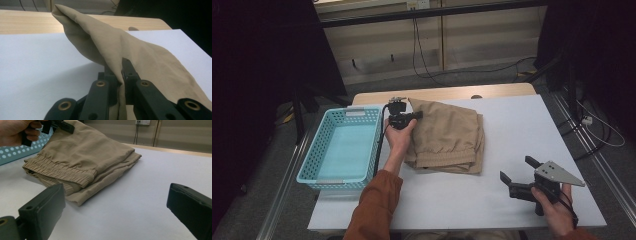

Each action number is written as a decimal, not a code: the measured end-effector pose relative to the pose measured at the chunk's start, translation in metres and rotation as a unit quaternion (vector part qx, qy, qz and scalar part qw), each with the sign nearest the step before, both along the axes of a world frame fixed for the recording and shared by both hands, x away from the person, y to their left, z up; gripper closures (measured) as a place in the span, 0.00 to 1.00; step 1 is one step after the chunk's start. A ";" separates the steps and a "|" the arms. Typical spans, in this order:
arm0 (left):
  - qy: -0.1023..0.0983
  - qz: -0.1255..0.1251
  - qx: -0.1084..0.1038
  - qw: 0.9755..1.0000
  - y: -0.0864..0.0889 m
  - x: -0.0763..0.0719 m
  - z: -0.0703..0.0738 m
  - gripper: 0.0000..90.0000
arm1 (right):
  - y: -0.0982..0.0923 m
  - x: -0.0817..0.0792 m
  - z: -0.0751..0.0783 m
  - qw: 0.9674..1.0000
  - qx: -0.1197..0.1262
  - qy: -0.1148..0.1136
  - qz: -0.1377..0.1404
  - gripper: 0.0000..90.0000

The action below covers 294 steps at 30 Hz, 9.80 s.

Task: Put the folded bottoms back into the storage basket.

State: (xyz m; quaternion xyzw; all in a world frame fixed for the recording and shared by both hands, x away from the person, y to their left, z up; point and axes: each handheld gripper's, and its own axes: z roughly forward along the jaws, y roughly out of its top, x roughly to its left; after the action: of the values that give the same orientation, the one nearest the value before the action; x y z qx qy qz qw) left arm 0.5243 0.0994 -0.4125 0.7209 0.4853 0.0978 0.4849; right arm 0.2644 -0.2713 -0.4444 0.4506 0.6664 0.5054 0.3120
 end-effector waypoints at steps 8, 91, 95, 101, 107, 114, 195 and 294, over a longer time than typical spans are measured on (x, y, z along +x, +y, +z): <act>-0.026 -0.008 0.004 1.000 -0.003 -0.007 0.011 0.95 | -0.001 0.000 0.000 1.000 0.003 -0.003 -0.004 0.02; -0.169 -0.062 -0.044 0.983 0.020 -0.061 0.150 0.96 | 0.000 0.001 0.001 1.000 0.005 -0.006 -0.003 0.02; -0.171 -0.062 -0.046 0.982 0.022 -0.064 0.154 0.96 | 0.000 0.001 0.001 1.000 0.004 -0.006 -0.002 0.02; -0.176 -0.068 -0.046 0.981 0.026 -0.068 0.162 0.96 | 0.000 0.001 0.001 1.000 0.004 -0.007 -0.002 0.02; -0.180 -0.073 -0.047 0.980 0.030 -0.073 0.170 0.96 | 0.000 0.001 0.001 1.000 0.004 -0.006 -0.002 0.02; -0.183 -0.076 -0.045 0.979 0.035 -0.078 0.178 0.96 | 0.000 0.001 0.001 1.000 0.004 -0.007 -0.002 0.02; -0.218 0.013 -0.048 0.975 0.193 -0.142 0.244 0.96 | 0.001 0.003 0.001 1.000 0.002 -0.003 -0.002 0.02; -0.032 0.064 0.050 0.996 0.249 -0.044 0.088 0.95 | 0.004 0.006 -0.001 1.000 -0.002 0.001 0.006 0.02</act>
State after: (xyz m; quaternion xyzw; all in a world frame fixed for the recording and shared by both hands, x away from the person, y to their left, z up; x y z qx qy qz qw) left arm 0.4804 0.3480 -0.3246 0.7085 0.5091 0.1758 0.4559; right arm 0.2708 -0.2672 -0.4457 0.4465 0.6707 0.5051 0.3093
